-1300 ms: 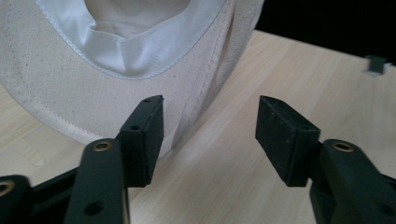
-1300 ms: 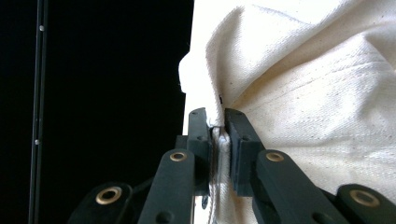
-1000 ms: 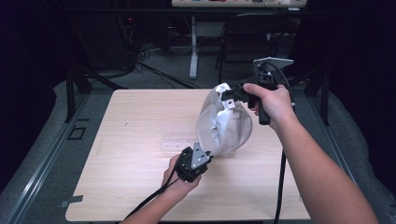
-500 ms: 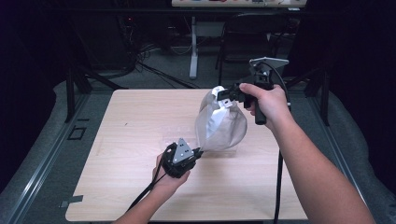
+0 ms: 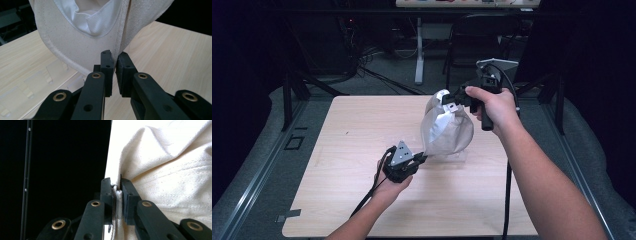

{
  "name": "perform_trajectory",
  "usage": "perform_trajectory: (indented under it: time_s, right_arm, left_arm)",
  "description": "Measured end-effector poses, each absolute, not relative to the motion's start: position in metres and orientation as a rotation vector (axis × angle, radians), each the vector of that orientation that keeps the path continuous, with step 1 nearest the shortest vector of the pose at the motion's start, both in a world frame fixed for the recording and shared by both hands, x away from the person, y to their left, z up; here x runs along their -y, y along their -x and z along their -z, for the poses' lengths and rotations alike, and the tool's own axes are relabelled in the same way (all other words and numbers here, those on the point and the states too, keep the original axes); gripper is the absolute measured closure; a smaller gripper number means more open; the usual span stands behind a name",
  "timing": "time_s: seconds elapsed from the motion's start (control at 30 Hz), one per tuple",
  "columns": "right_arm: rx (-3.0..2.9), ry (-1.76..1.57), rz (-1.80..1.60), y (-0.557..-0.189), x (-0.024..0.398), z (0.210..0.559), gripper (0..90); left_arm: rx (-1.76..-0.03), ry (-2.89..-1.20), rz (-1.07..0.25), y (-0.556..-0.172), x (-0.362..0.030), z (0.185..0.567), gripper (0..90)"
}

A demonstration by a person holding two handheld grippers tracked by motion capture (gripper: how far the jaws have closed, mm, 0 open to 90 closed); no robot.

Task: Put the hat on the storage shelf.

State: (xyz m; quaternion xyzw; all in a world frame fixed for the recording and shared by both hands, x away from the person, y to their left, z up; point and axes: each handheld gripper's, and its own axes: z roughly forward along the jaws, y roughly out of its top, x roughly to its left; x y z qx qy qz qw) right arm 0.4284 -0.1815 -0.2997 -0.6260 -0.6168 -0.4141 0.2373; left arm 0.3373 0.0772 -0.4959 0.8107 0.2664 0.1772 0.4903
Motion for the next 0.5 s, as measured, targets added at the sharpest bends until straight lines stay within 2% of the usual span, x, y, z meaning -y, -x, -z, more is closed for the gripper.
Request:
perform_trajectory:
  time_s: [0.5]
  right_arm:
    - [1.703,1.736,1.093,-0.437,0.176,0.314,82.1]
  left_arm:
    - [-0.684,-1.931,-0.342,-0.353,-0.091,0.509,83.9]
